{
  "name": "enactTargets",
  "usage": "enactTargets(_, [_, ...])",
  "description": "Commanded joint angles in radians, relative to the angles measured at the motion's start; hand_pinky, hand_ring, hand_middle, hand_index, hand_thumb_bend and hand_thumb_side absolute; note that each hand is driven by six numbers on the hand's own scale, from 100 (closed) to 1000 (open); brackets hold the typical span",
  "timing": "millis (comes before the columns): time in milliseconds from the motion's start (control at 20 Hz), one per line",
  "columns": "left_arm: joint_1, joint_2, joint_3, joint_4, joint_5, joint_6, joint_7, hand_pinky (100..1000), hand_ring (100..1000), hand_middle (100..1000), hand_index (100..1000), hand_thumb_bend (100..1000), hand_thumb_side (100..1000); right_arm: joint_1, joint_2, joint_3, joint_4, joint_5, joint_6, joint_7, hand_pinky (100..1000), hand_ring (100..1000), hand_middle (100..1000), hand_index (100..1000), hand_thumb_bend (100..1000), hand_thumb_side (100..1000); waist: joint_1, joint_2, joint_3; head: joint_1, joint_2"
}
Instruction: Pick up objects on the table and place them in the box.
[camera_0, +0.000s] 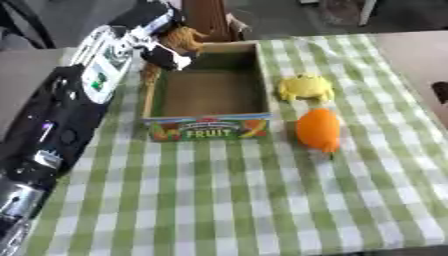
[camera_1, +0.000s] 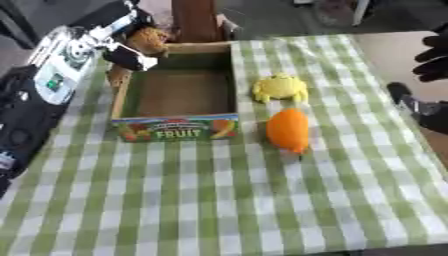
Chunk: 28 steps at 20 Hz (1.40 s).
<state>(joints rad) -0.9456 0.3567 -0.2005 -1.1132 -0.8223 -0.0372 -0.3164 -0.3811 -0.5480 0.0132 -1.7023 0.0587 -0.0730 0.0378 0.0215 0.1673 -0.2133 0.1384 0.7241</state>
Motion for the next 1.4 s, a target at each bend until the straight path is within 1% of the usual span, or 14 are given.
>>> enactTargets(50, [-0.028,-0.038,-0.004,0.041,-0.029,-0.011,0.039,564,431,360,572,320,183,-0.022,-0.011,-0.001,-0.015,-0.007,-0.001,0.005,635,639,629,810,403,100,-0.005,-0.008,-0.009,0.011,-0.017])
enactTargets(150, [-0.024,-0.061,-0.002,0.071,-0.042,-0.012,0.063,570,452,385,593,340,185,-0.024,-0.009,-0.001,-0.016,-0.008,-0.001,0.005,635,638,629,810,403,100,-0.003,-0.003,-0.018,0.015,-0.020])
enactTargets(350, [-0.011,-0.080,-0.001,0.104,-0.052,-0.006,0.099,628,595,536,711,461,191,-0.024,-0.007,-0.004,-0.016,-0.008,-0.001,0.004,636,638,625,810,403,100,-0.001,0.004,-0.022,0.012,-0.023])
enactTargets(400, [-0.007,-0.079,0.000,0.106,-0.050,-0.002,0.102,659,658,601,747,532,188,-0.024,-0.007,-0.005,-0.015,-0.008,-0.001,0.003,636,638,625,810,403,100,0.000,0.005,-0.021,0.010,-0.023])
enactTargets(450, [-0.004,-0.078,0.001,0.107,-0.047,0.003,0.103,666,670,614,754,546,187,-0.023,-0.007,-0.006,-0.015,-0.008,-0.001,0.002,636,638,624,810,403,100,0.000,0.005,-0.020,0.009,-0.024])
enactTargets(650, [0.010,-0.065,0.015,0.090,-0.022,0.029,0.109,703,739,718,774,805,114,-0.021,-0.007,-0.009,-0.012,-0.007,-0.001,0.002,636,637,623,810,403,100,0.000,0.007,-0.012,0.004,-0.027])
enactTargets(700, [0.014,-0.059,0.018,0.078,-0.010,0.034,0.116,710,747,730,776,828,174,-0.020,-0.007,-0.010,-0.012,-0.007,-0.001,0.001,636,637,623,810,403,100,0.000,0.008,-0.010,0.002,-0.029])
enactTargets(850, [0.031,-0.036,0.030,0.020,0.044,0.052,0.151,716,758,741,778,857,318,-0.018,-0.008,-0.013,-0.011,-0.006,-0.001,-0.001,636,637,623,809,403,100,0.001,0.010,-0.004,-0.003,-0.030])
enactTargets(950, [0.049,-0.015,0.039,-0.041,0.103,0.067,0.182,700,753,737,772,866,360,-0.017,-0.010,-0.016,-0.009,-0.005,-0.001,-0.003,636,634,620,806,399,100,0.001,0.012,0.001,-0.007,-0.031])
enactTargets(1000, [0.062,-0.005,0.045,-0.079,0.141,0.076,0.198,690,745,726,764,824,387,-0.015,-0.011,-0.017,-0.008,-0.005,0.000,-0.004,634,632,619,805,403,100,0.000,0.013,0.005,-0.010,-0.031])
enactTargets(1050, [0.075,0.003,0.051,-0.116,0.188,0.083,0.212,681,736,716,759,860,332,-0.014,-0.013,-0.018,-0.007,-0.005,0.000,-0.006,633,631,619,804,403,100,0.000,0.014,0.009,-0.011,-0.031])
enactTargets(1100, [0.087,0.011,0.053,-0.148,0.232,0.091,0.222,681,736,716,759,860,332,-0.014,-0.014,-0.019,-0.007,-0.005,0.001,-0.007,633,631,619,804,403,100,0.000,0.014,0.011,-0.011,-0.031])
enactTargets(1300, [0.181,0.059,0.084,-0.313,0.440,0.107,0.280,588,650,640,712,727,226,-0.017,-0.018,-0.024,-0.005,-0.009,0.005,-0.023,628,632,614,792,403,100,-0.003,0.017,0.028,-0.014,-0.030])
enactTargets(1400, [0.237,0.076,0.101,-0.382,0.522,0.128,0.319,573,639,629,708,700,206,-0.018,-0.020,-0.028,-0.005,-0.010,0.008,-0.035,626,632,612,782,401,100,-0.004,0.018,0.037,-0.015,-0.028])
